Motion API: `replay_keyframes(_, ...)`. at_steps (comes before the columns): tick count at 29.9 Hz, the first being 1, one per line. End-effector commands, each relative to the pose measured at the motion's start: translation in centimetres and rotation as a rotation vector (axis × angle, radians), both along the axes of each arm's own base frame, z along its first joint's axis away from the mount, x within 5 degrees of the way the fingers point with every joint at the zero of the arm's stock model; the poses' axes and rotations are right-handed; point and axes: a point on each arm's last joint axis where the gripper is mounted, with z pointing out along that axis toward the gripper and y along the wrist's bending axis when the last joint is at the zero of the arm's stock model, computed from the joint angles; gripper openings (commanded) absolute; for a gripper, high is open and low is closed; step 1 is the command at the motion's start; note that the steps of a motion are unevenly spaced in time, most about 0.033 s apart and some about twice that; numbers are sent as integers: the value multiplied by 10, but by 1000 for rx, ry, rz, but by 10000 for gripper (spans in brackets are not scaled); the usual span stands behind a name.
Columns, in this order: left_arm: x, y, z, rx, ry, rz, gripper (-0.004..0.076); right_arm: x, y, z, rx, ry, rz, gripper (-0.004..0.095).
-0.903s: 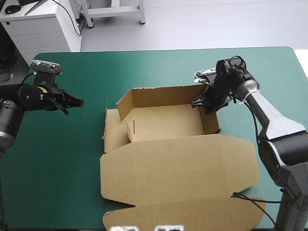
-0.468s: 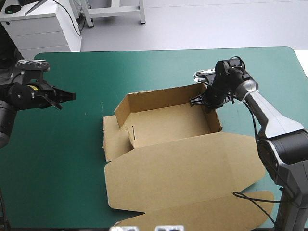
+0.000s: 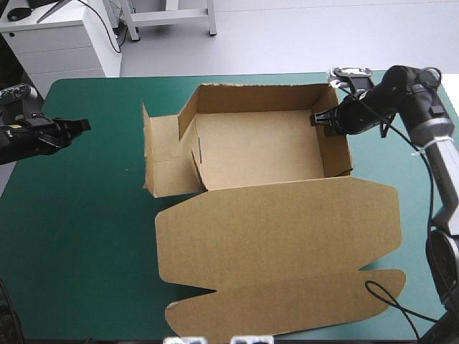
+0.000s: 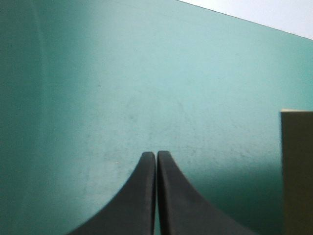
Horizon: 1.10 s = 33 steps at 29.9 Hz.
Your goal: Fold the box
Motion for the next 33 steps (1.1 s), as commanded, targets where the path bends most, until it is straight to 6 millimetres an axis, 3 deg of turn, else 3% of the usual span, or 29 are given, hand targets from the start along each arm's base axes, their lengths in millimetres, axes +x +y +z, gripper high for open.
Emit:
replay_keyframes(1, 7, -7, 13, -110, -95, -47, -8, -28, -12, 54, 114, -170, -15, -19)
replay_keyframes(6, 22, -19, 9, -318, -142, -177, -8, -50, -29, 81, 153, -246, -52, -19)
replay_keyframes(13, 32, -34, 8, -630, -181, -408, -8, -74, -33, 105, 178, -334, -41, -19)
replay_keyframes(29, 20, -106, 21, -724, -177, -705, -8, -70, -30, 112, 229, -416, -37, -17)
replay_keyframes(33, 11, -114, 29, -703, -204, -744, -8, -63, -30, 106, 228, -395, -40, -17)
